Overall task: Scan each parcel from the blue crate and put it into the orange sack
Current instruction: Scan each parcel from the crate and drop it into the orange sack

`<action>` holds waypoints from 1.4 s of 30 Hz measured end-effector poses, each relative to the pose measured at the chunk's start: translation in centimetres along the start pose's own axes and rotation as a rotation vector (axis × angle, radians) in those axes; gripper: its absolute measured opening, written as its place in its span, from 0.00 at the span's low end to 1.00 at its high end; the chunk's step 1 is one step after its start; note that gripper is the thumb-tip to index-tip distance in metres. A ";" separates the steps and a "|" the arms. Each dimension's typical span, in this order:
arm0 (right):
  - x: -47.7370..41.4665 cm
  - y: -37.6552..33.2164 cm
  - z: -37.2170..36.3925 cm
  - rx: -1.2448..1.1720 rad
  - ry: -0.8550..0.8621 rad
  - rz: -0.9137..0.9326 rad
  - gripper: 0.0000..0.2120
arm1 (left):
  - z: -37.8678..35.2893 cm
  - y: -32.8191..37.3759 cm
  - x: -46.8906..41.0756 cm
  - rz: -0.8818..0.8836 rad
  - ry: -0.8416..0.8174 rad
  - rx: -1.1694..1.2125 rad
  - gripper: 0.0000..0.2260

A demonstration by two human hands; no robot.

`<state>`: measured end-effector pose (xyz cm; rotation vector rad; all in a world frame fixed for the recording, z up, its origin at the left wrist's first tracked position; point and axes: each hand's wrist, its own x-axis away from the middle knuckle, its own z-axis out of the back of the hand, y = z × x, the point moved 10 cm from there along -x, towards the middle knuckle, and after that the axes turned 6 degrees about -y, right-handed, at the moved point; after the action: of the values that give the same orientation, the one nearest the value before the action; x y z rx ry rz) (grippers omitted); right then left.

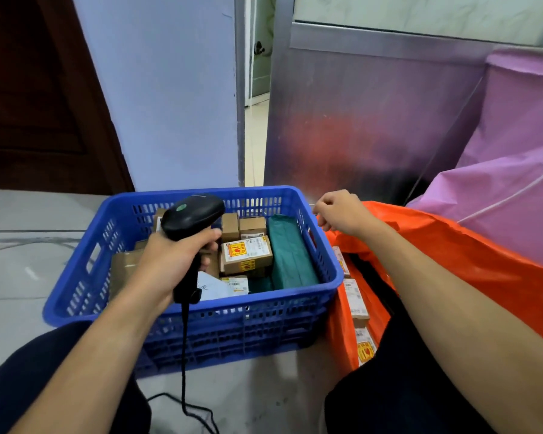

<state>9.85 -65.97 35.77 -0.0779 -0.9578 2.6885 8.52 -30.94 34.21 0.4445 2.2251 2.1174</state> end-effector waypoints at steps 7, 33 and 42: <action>-2.4 -0.4 -5.0 0.063 -0.108 -0.046 0.13 | 2.5 2.0 -1.8 -0.053 0.057 -0.194 0.05; -1.6 3.9 -28.0 -0.003 -0.911 -0.572 0.18 | 7.7 -0.4 -9.9 0.159 -0.116 -0.598 0.06; -1.2 3.9 -28.8 -0.043 -0.909 -0.594 0.13 | 9.5 -0.4 -9.5 0.150 -0.098 -0.574 0.09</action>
<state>14.19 -51.59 10.84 1.2881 -1.0190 2.0851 19.71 -23.96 31.60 0.6650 1.4694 2.5957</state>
